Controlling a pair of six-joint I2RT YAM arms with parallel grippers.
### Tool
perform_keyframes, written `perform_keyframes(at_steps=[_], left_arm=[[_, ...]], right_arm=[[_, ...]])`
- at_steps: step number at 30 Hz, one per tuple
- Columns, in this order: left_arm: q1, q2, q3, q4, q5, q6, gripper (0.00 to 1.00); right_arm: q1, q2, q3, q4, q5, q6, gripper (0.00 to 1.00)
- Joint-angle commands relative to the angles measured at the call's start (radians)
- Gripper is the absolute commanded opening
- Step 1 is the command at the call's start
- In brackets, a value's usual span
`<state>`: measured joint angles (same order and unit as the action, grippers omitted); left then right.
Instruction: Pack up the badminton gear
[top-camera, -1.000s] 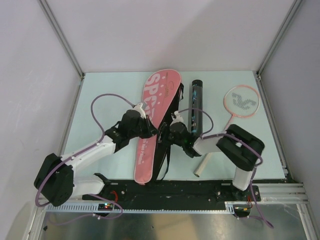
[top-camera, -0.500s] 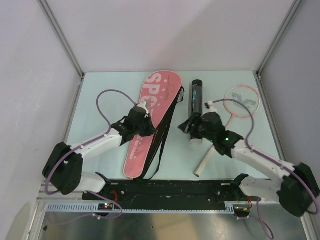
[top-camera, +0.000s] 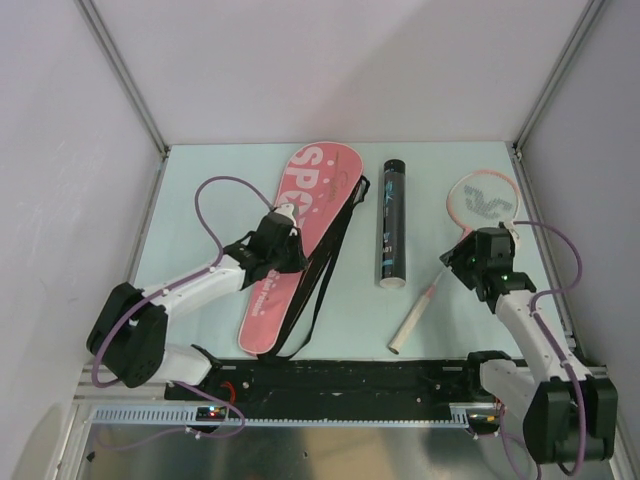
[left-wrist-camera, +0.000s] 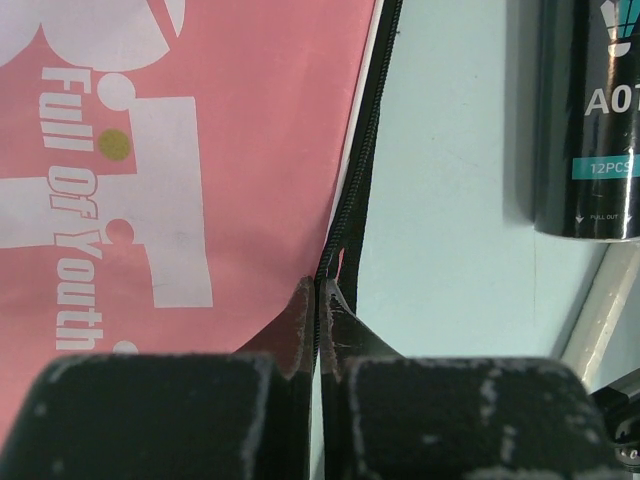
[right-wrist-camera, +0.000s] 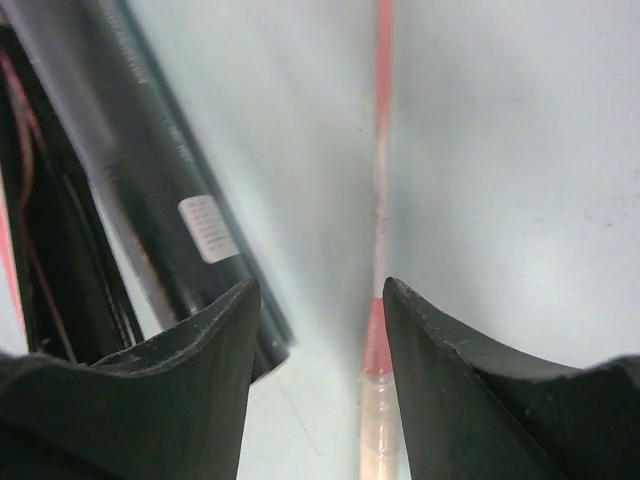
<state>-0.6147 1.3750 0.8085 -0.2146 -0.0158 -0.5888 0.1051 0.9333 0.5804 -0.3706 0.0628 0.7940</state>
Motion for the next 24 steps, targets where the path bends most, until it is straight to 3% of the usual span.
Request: perform_keyframes(at_steps=[1,10,19,24], left_arm=[[0.009,0.003,0.042,0.003,-0.033,0.031,0.0],[0.01,-0.003,0.046,0.002,-0.018,0.022,0.0],[0.009,0.002,0.047,0.002,-0.01,0.017,0.0],[0.009,-0.002,0.046,0.002,-0.008,0.006,0.0]], right_arm=[[-0.103,0.075,-0.006,0.056,-0.097,-0.057,0.57],[-0.143,0.269,-0.007,0.157,-0.185,-0.037,0.53],[-0.11,0.388,0.002,0.149,-0.141,-0.02,0.51],[-0.062,0.474,0.028,0.159,-0.126,-0.017,0.45]])
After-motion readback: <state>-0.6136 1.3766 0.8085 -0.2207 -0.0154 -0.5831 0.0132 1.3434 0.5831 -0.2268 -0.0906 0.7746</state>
